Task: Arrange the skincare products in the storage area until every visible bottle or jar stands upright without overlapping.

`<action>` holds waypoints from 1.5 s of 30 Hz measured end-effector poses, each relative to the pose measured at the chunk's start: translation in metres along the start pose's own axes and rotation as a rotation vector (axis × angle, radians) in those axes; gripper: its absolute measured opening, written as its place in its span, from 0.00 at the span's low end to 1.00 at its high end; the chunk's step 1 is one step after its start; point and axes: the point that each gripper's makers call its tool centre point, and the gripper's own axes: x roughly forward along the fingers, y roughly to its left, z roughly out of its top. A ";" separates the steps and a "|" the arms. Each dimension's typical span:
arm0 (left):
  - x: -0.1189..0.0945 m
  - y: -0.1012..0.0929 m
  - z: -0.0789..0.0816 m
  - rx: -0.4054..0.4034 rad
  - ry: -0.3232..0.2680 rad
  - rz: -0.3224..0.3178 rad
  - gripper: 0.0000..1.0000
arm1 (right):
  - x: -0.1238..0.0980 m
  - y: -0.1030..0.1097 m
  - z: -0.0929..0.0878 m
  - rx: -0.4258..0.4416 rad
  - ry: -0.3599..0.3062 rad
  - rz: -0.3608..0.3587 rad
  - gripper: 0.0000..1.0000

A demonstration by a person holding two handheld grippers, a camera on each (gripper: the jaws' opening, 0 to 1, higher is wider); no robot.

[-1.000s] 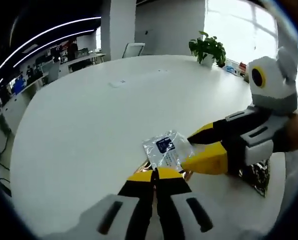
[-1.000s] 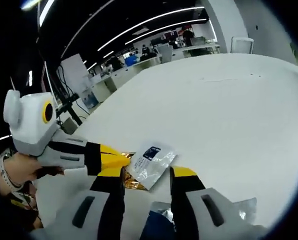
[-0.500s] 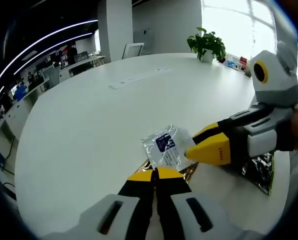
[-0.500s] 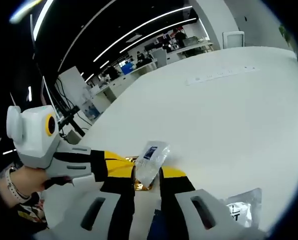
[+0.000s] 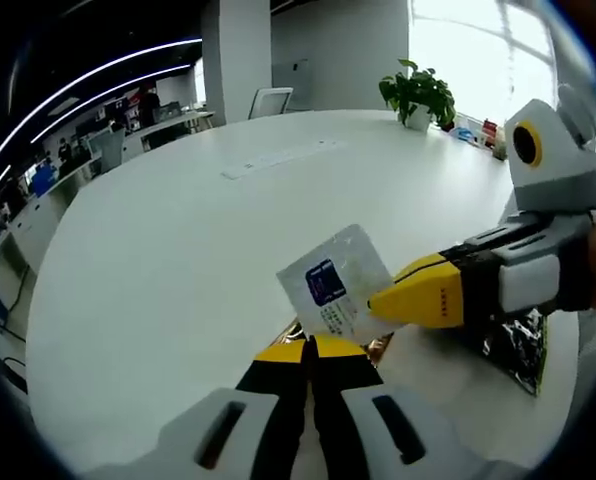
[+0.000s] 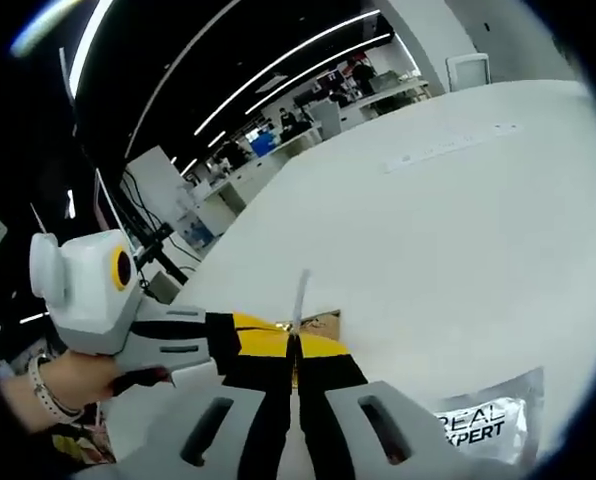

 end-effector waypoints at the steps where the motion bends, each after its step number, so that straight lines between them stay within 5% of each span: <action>1: 0.001 0.001 0.000 0.003 -0.013 -0.010 0.00 | 0.000 -0.001 0.001 -0.006 -0.003 -0.003 0.01; 7: -0.012 -0.013 0.005 0.040 -0.029 -0.030 0.01 | -0.006 0.000 0.009 -0.022 -0.023 -0.007 0.01; 17: -0.023 -0.005 0.009 0.087 -0.056 -0.038 0.11 | -0.011 0.008 0.010 -0.134 -0.002 0.009 0.01; 22: -0.043 -0.014 0.010 0.213 -0.050 -0.086 0.14 | -0.018 0.018 0.010 -0.240 0.008 0.032 0.01; 32: -0.079 -0.021 0.013 0.477 -0.035 -0.045 0.19 | -0.039 0.037 0.000 -0.431 0.062 0.091 0.01; 45: -0.102 -0.049 0.006 0.632 -0.034 -0.122 0.23 | -0.066 0.062 -0.037 -0.683 0.197 0.259 0.01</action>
